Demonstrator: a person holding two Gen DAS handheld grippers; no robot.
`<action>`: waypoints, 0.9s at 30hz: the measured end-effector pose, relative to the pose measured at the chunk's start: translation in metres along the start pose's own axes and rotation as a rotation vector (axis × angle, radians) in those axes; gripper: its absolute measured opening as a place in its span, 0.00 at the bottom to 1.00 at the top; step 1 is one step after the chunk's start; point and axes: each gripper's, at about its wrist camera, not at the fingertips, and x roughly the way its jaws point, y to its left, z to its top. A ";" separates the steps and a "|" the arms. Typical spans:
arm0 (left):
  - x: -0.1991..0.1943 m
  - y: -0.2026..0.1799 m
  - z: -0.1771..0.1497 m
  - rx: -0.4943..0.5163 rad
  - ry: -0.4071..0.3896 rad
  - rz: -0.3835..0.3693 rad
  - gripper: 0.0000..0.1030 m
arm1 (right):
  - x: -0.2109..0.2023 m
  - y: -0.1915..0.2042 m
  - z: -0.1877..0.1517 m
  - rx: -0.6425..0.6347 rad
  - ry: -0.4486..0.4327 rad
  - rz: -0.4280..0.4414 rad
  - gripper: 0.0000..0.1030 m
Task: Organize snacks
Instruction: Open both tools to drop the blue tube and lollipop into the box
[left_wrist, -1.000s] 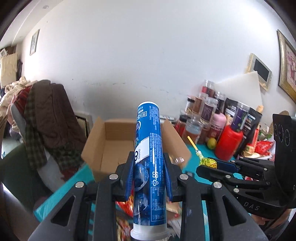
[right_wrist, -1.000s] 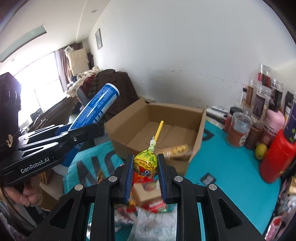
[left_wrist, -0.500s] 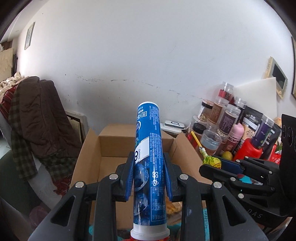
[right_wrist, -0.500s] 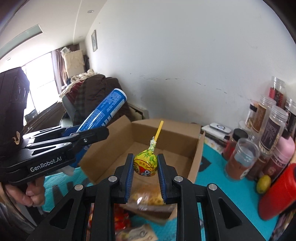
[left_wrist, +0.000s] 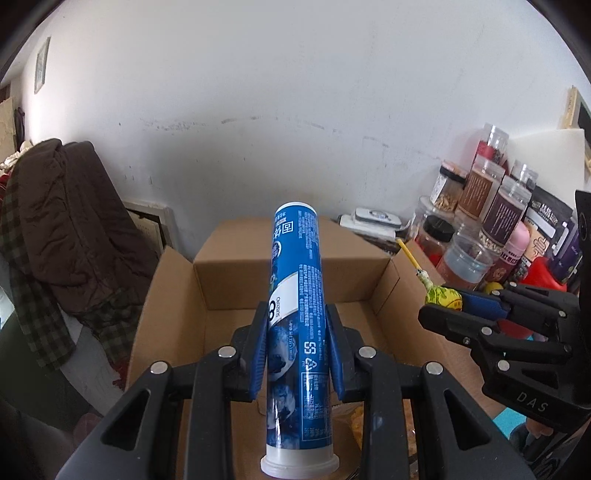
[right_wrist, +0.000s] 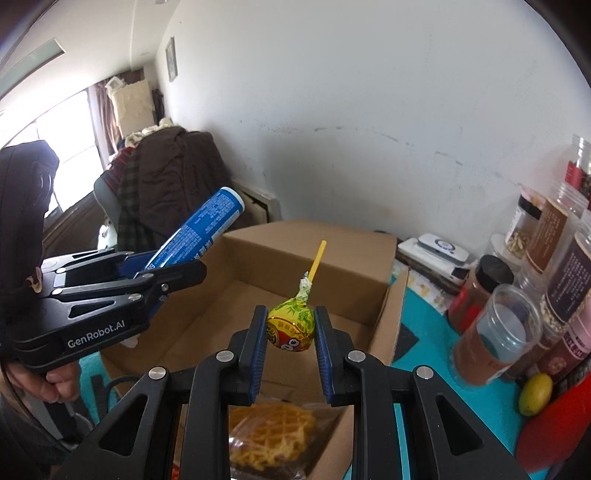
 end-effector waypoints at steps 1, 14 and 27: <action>0.005 -0.001 -0.001 0.006 0.017 0.003 0.27 | 0.005 -0.002 0.001 -0.001 0.019 0.001 0.24; 0.036 -0.012 -0.014 0.030 0.185 0.069 0.27 | 0.033 -0.011 -0.005 0.012 0.157 -0.019 0.25; 0.011 -0.014 -0.010 0.015 0.181 0.145 0.51 | 0.019 -0.008 -0.005 0.025 0.164 -0.056 0.40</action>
